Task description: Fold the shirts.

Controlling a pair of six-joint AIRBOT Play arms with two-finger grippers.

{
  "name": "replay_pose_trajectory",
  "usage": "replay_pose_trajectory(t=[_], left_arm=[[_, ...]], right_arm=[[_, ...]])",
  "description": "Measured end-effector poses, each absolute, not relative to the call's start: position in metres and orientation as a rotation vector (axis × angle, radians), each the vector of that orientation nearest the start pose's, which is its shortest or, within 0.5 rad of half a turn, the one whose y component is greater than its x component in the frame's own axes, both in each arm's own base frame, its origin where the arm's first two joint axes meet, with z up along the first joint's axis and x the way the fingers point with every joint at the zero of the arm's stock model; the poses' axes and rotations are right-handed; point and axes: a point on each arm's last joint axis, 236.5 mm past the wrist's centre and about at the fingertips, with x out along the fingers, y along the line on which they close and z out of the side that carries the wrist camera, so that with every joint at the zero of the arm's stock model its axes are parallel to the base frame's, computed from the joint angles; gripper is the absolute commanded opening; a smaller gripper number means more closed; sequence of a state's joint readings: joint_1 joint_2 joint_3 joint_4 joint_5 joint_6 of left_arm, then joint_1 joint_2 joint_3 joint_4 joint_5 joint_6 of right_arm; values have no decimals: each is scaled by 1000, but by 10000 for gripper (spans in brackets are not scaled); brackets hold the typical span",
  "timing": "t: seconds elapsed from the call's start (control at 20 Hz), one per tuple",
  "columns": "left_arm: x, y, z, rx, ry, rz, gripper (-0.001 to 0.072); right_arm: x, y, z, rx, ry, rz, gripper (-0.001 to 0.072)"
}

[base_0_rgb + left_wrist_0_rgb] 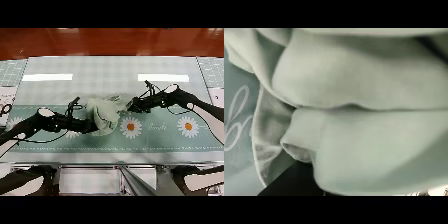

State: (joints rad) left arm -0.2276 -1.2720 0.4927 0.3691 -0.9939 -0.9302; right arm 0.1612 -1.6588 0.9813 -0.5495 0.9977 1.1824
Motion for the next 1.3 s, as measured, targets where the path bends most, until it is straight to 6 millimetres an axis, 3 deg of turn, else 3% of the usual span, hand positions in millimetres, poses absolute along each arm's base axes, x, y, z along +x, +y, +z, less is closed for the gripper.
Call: replay_pose_trajectory(t=[0.15,0.25,0.3,0.45,0.55,0.65,0.75,0.85,0.9,1.0,1.15,1.3], left_arm=[[238,-231,-62,-685,1380,-767,14],[259,-215,-39,-687,1307,-763,14],[273,-203,-25,-689,1257,-748,13],[320,-160,48,-691,1043,-688,13],[345,-132,117,-657,870,-656,13],[355,-113,202,-583,684,-647,13],[348,-100,292,-482,489,-635,13],[324,-94,374,-371,310,-613,13],[306,-92,411,-311,224,-588,13],[269,-91,466,-201,91,-520,14],[212,-98,510,-76,-41,-426,14],[161,-105,524,4,-107,-357,14]], right_arm=[[364,229,-80,663,1454,649,26],[382,217,-50,618,1397,663,26],[394,208,-26,590,1346,663,26],[430,174,70,485,1133,635,26],[441,151,159,404,933,606,26],[431,135,248,314,733,575,26],[398,117,336,209,531,516,26],[350,99,409,123,347,444,26],[324,91,436,91,273,406,26],[266,72,481,40,127,315,26],[184,48,514,-7,-12,197,26],[128,27,517,-22,-56,97,26]])
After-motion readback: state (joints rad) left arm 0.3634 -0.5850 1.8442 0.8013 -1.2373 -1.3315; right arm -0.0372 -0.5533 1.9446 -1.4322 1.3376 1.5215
